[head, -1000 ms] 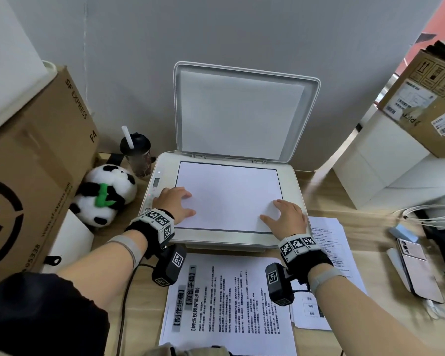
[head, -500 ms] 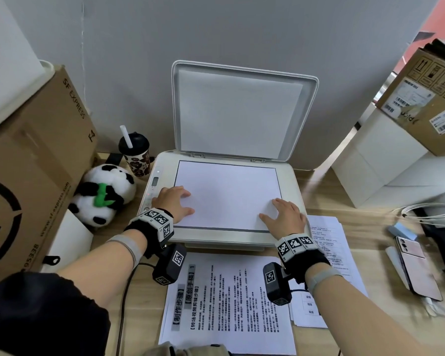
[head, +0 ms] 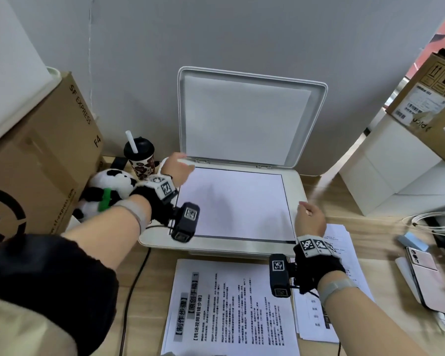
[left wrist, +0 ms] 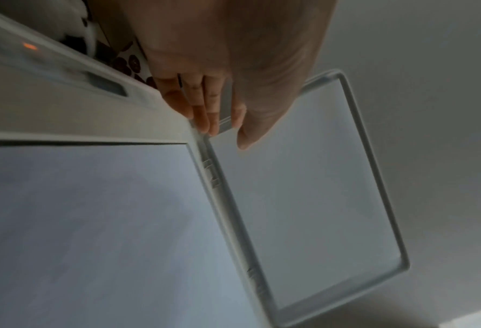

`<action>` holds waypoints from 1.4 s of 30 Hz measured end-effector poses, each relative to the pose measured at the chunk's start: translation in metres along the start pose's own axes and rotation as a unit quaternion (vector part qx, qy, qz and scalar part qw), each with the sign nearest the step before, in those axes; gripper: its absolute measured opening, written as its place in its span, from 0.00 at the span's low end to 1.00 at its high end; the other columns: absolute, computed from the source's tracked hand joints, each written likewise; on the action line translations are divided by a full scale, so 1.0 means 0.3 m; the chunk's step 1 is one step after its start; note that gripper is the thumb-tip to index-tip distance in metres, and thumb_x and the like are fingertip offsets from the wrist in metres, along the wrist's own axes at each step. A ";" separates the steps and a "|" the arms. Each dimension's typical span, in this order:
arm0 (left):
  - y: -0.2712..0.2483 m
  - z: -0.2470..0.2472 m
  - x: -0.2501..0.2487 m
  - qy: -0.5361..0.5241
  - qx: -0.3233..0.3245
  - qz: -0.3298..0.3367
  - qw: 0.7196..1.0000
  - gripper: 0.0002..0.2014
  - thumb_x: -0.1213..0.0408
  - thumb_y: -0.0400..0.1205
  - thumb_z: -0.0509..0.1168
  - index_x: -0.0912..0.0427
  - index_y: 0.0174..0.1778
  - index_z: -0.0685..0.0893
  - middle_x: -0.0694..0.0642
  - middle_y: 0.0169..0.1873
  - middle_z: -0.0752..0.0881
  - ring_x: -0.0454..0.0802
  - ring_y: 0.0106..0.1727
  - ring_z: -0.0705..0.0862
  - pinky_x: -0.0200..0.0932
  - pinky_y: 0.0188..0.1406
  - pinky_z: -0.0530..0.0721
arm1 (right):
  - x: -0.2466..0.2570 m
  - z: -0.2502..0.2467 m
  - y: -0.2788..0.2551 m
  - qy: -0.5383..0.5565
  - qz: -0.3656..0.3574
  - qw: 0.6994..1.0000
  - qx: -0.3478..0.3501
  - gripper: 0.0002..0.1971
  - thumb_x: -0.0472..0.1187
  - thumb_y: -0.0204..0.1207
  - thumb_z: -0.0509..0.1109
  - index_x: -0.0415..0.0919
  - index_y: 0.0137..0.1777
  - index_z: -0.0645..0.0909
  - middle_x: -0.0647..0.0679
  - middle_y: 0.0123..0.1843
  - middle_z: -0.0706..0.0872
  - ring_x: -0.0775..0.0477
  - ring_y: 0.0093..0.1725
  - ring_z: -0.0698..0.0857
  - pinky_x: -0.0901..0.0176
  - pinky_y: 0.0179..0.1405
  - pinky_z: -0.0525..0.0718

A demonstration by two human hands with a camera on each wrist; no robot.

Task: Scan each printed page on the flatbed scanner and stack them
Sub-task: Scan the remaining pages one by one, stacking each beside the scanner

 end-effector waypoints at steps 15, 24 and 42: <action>0.152 -0.087 -0.258 -0.184 -0.020 -0.099 0.978 0.16 0.71 0.84 0.50 0.49 0.63 0.71 0.54 0.28 0.75 0.44 0.16 0.76 0.37 0.23 0.62 | 0.027 -0.014 0.076 0.159 0.077 0.984 -0.006 0.14 0.33 0.78 0.61 0.50 0.37 0.81 0.50 0.40 0.83 0.55 0.36 0.81 0.55 0.49 0.80; 0.029 -0.172 -0.182 -0.264 -0.088 -0.009 0.961 0.14 0.70 0.85 0.48 0.53 0.41 0.76 0.46 0.14 0.83 0.38 0.13 0.78 0.35 0.19 0.65 | 0.085 -0.058 0.043 0.307 0.089 0.947 -0.010 0.11 0.35 0.80 0.59 0.46 0.40 0.80 0.52 0.27 0.85 0.55 0.26 0.82 0.67 0.28 0.77; -0.160 -0.157 0.153 -0.150 0.002 -0.131 0.980 0.09 0.59 0.83 0.56 0.57 0.43 0.80 0.56 0.22 0.85 0.50 0.23 0.77 0.38 0.27 0.68 | 0.010 -0.127 -0.071 0.247 0.101 0.961 -0.073 0.13 0.43 0.77 0.59 0.41 0.31 0.73 0.48 0.29 0.74 0.42 0.30 0.74 0.58 0.30 0.70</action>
Point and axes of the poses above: each hand's wrist, its own y-axis towards the middle knuckle, its own z-axis out of the palm, x = y × z, the point moved 2 cm from there along y, towards the middle knuckle
